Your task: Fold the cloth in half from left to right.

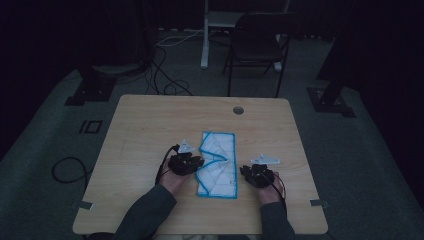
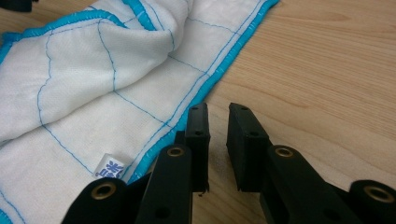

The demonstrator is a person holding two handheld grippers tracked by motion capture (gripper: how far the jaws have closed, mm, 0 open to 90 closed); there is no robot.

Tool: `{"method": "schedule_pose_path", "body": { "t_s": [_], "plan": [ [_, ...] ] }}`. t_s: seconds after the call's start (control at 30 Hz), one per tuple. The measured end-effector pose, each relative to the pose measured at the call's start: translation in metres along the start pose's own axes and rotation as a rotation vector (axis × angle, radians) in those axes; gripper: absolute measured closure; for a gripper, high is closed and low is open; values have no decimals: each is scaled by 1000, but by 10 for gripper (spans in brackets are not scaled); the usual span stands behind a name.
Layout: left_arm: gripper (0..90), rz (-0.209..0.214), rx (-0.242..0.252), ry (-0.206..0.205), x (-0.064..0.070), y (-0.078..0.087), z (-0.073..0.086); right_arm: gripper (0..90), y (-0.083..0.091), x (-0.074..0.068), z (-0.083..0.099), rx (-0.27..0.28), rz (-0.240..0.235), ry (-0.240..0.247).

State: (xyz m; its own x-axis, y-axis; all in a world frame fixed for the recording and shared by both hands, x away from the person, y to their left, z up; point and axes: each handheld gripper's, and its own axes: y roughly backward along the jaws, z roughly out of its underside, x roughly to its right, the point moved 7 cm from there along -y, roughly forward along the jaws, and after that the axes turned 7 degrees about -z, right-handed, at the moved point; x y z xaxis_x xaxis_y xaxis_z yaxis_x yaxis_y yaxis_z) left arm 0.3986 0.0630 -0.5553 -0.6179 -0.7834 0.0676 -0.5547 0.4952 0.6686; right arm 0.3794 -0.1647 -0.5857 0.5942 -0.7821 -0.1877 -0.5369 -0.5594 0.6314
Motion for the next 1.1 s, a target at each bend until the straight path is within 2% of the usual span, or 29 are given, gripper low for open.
{"method": "schedule_pose_path", "body": {
  "t_s": [0.23,0.33,0.47,0.6,0.7,0.87,1.0,1.1],
  "plan": [
    [754,21,-12,48,-7,4,15,775,0,0,0,-1,0,-1],
    [728,46,-14,54,-4,5,18,768,0,0,0,1,2,-2],
    [689,58,-38,48,1,1,23,766,-1,-1,0,-1,2,0],
    [690,76,-45,63,5,-2,25,755,0,0,1,0,6,-1],
    [733,86,-51,51,9,-2,25,755,0,1,1,1,7,-3],
    [900,94,-27,21,16,4,21,756,0,1,0,2,8,-3],
    [900,116,-8,-1,24,8,15,758,0,1,0,2,9,-2],
    [900,106,-4,-12,26,8,12,758,1,1,0,2,10,-2]
  ]
}}
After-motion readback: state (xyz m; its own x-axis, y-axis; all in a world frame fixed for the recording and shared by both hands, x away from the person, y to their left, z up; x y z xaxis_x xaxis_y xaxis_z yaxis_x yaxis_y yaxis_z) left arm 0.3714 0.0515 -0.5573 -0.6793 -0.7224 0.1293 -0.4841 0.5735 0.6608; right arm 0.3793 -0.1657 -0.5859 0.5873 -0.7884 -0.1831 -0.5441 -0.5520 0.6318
